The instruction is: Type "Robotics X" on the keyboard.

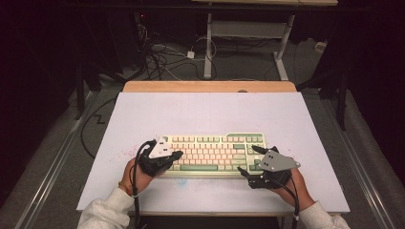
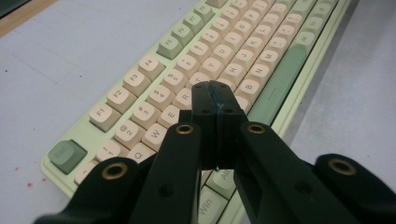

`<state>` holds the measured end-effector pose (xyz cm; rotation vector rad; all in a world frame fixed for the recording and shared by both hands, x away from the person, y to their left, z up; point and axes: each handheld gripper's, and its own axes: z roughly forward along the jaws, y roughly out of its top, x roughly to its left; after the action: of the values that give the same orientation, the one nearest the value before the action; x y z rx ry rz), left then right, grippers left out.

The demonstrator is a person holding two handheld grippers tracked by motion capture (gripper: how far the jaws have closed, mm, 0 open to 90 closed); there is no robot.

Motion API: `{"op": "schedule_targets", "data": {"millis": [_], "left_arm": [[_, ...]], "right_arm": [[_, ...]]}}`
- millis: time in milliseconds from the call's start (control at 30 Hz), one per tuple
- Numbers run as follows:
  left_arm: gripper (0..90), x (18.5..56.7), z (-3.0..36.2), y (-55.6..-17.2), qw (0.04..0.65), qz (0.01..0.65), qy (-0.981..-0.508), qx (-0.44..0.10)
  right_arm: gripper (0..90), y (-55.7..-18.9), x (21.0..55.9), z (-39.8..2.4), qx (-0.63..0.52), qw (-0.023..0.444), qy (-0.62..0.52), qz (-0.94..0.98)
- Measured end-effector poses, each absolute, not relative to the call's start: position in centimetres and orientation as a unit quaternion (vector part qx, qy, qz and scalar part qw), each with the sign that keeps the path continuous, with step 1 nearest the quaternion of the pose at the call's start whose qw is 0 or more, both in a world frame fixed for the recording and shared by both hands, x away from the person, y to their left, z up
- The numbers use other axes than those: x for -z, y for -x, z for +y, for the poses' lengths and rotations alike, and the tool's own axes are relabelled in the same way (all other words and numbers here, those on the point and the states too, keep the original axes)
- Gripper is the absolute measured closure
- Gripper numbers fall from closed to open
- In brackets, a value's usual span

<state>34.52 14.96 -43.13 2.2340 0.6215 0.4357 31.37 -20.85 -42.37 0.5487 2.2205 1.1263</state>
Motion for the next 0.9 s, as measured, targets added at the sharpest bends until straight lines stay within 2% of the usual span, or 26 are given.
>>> {"op": "schedule_targets", "data": {"millis": [500,633,900], "left_arm": [[87.9,43.3,11.6,-36.9,0.357,0.233,-0.889,-0.164],[87.9,43.6,10.8,-37.4,0.343,0.229,-0.896,-0.162],[87.9,44.0,10.2,-38.4,0.332,0.23,-0.901,-0.159]], "right_arm": [[20.0,-31.5,42.9,-20.5,-0.412,0.286,-0.202,0.841],[21.1,-31.4,42.8,-20.7,-0.418,0.301,-0.206,0.832],[21.0,-31.6,42.7,-20.9,-0.42,0.3,-0.209,0.831]]}}
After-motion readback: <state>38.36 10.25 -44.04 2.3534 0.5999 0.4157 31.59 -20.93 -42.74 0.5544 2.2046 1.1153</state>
